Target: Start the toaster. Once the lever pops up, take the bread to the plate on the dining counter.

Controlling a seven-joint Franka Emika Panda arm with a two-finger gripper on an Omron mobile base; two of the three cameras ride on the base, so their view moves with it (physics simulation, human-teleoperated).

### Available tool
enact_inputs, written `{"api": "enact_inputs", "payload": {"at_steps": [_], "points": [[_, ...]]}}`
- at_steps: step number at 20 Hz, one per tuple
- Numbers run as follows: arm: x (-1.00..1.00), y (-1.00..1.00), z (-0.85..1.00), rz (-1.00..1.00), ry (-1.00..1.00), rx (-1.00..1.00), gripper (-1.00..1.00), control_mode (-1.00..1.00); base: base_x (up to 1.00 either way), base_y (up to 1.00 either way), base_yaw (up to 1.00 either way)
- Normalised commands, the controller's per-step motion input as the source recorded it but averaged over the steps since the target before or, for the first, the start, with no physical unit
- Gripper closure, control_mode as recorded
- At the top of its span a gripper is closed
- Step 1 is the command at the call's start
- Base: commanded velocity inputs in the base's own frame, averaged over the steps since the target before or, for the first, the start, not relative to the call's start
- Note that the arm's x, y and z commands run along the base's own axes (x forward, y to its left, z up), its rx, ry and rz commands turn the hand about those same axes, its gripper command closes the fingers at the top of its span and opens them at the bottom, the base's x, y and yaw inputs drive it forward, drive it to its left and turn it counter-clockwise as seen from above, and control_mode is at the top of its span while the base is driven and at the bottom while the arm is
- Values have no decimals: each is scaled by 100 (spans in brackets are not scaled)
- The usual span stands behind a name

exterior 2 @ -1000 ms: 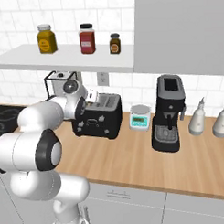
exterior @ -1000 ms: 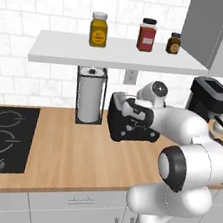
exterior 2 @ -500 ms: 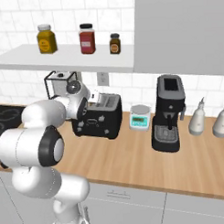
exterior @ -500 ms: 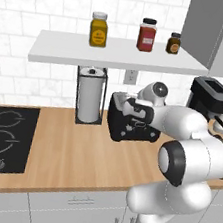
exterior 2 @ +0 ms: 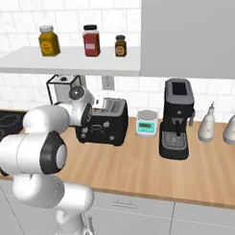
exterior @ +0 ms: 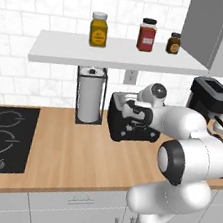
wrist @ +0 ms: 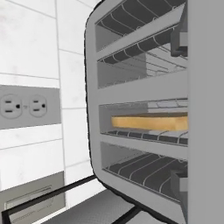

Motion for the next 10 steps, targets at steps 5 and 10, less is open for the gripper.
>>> {"api": "enact_inputs", "payload": {"at_steps": [5,10], "points": [[0,8,0,0,0,-3,-100,-100,0,0,0],[0,4,0,0,0,-1,-100,-100,0,0,0]]}}
